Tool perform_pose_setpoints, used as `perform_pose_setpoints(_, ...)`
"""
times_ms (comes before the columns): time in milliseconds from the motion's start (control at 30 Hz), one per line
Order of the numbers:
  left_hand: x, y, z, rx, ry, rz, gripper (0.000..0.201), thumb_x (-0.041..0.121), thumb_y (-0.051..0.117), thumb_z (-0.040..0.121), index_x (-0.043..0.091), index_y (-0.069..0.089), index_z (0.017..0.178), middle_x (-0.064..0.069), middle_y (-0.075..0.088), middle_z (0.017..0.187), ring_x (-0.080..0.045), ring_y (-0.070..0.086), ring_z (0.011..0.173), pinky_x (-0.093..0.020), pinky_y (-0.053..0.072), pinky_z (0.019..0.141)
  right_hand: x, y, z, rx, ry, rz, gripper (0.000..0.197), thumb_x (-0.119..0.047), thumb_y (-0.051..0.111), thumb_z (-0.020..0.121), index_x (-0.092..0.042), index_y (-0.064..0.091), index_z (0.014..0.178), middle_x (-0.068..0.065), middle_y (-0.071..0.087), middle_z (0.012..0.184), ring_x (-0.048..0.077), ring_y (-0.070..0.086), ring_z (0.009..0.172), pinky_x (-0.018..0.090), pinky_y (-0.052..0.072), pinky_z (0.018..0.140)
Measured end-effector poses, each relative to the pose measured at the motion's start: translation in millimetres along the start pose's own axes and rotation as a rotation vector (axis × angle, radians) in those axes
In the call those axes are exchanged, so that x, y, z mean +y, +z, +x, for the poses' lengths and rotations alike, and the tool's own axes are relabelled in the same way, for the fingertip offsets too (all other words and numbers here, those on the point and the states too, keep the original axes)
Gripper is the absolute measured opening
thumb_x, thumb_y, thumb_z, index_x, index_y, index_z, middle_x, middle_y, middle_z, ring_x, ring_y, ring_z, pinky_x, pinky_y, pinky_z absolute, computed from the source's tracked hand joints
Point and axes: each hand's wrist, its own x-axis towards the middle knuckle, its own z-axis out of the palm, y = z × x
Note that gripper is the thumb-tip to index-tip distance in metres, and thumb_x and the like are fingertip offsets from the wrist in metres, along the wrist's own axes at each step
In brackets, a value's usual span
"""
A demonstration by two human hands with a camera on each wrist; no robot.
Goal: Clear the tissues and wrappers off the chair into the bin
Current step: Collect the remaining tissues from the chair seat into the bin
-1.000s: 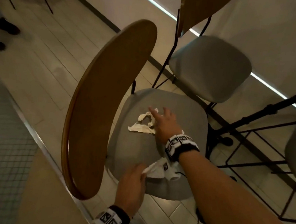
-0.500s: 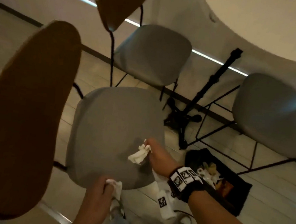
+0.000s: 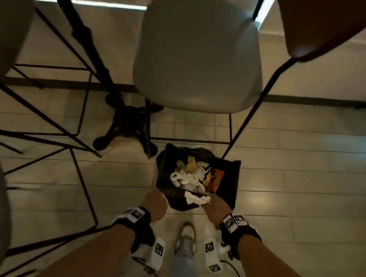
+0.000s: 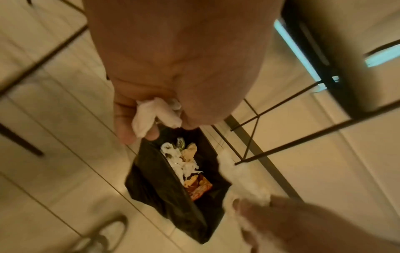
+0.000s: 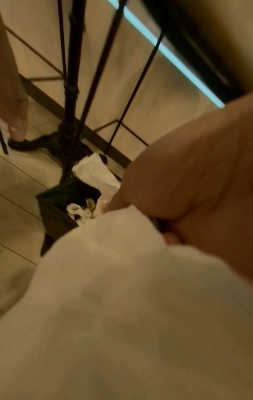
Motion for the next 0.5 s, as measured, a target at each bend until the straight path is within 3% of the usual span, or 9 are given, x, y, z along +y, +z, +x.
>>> perform_pose_setpoints(67,24,29,60,-0.018,-0.066,-0.111,0.069,0.024,0.047,0.104,0.004,0.014,0.161,-0.023,0.034,0.161,-0.041,0.048,0.138,-0.046,0.046,0.111,23,-16,45,0.034,0.048,0.068,0.049,-0.028,0.051,0.098,-0.005,0.051,0.141,0.017,0.064,0.133,0.038,0.063,0.12,0.044,0.053,0.101)
perform_pose_setpoints(100,31,42,90,-0.034,-0.103,-0.146,0.076,0.027,0.049,0.103,0.008,0.006,0.163,-0.022,0.023,0.166,-0.043,0.042,0.142,-0.049,0.044,0.113,33,-21,68,0.054,0.061,0.111,0.047,-0.025,0.053,0.098,-0.005,0.049,0.141,0.019,0.066,0.127,0.039,0.065,0.116,0.045,0.055,0.095)
perform_pose_setpoints(167,44,61,133,-0.041,-0.152,-0.211,0.087,0.035,0.053,0.101,0.016,-0.004,0.164,-0.016,0.005,0.171,-0.043,0.029,0.15,-0.051,0.036,0.12,40,-32,100,0.066,0.021,0.22,0.046,-0.033,0.061,0.091,-0.017,0.048,0.132,0.011,0.069,0.1,0.034,0.069,0.093,0.047,0.059,0.077)
perform_pose_setpoints(200,51,67,148,-0.029,-0.135,-0.25,0.089,0.037,0.054,0.099,0.021,-0.004,0.164,-0.012,0.003,0.172,-0.042,0.027,0.151,-0.052,0.034,0.121,44,-34,114,0.069,-0.009,0.275,0.051,-0.042,0.064,0.085,-0.024,0.043,0.128,0.005,0.067,0.097,0.034,0.068,0.091,0.048,0.06,0.075)
perform_pose_setpoints(300,49,82,182,-0.014,-0.04,-0.393,0.092,0.029,0.057,0.1,0.027,-0.008,0.164,-0.004,0.005,0.174,-0.034,0.022,0.156,-0.051,0.03,0.124,57,-31,142,0.006,0.024,0.55,0.084,-0.048,0.074,0.083,-0.028,0.028,0.15,0.004,0.052,0.136,0.037,0.065,0.114,0.042,0.061,0.078)
perform_pose_setpoints(367,47,86,182,-0.046,-0.004,-0.419,0.093,0.025,0.057,0.101,0.028,-0.012,0.163,0.0,0.007,0.174,-0.027,0.02,0.158,-0.046,0.027,0.126,60,-27,141,-0.025,0.058,0.76,0.105,-0.054,0.089,0.067,-0.042,0.024,0.149,0.006,0.044,0.154,0.035,0.066,0.119,0.052,0.063,0.086)
perform_pose_setpoints(400,46,87,176,-0.045,0.021,-0.414,0.091,0.023,0.057,0.101,0.027,-0.009,0.164,0.0,0.013,0.173,-0.026,0.022,0.158,-0.044,0.027,0.126,62,-25,137,-0.013,0.042,0.815,0.105,-0.056,0.091,0.062,-0.05,0.026,0.145,0.003,0.044,0.155,0.033,0.062,0.125,0.057,0.058,0.097)
perform_pose_setpoints(433,43,88,171,-0.036,0.046,-0.398,0.087,0.021,0.056,0.102,0.025,-0.005,0.165,-0.002,0.019,0.171,-0.027,0.027,0.156,-0.042,0.029,0.125,63,-25,131,0.0,0.042,0.865,0.096,-0.049,0.089,0.071,-0.052,0.025,0.143,-0.001,0.048,0.15,0.03,0.058,0.128,0.057,0.052,0.106)
perform_pose_setpoints(500,41,86,154,-0.052,0.049,-0.332,0.076,0.018,0.052,0.103,0.021,0.008,0.165,-0.009,0.033,0.166,-0.03,0.038,0.149,-0.041,0.036,0.119,63,-26,117,0.018,0.044,0.944,0.072,-0.019,0.07,0.096,-0.046,0.022,0.143,-0.011,0.053,0.122,0.024,0.054,0.118,0.049,0.048,0.107)
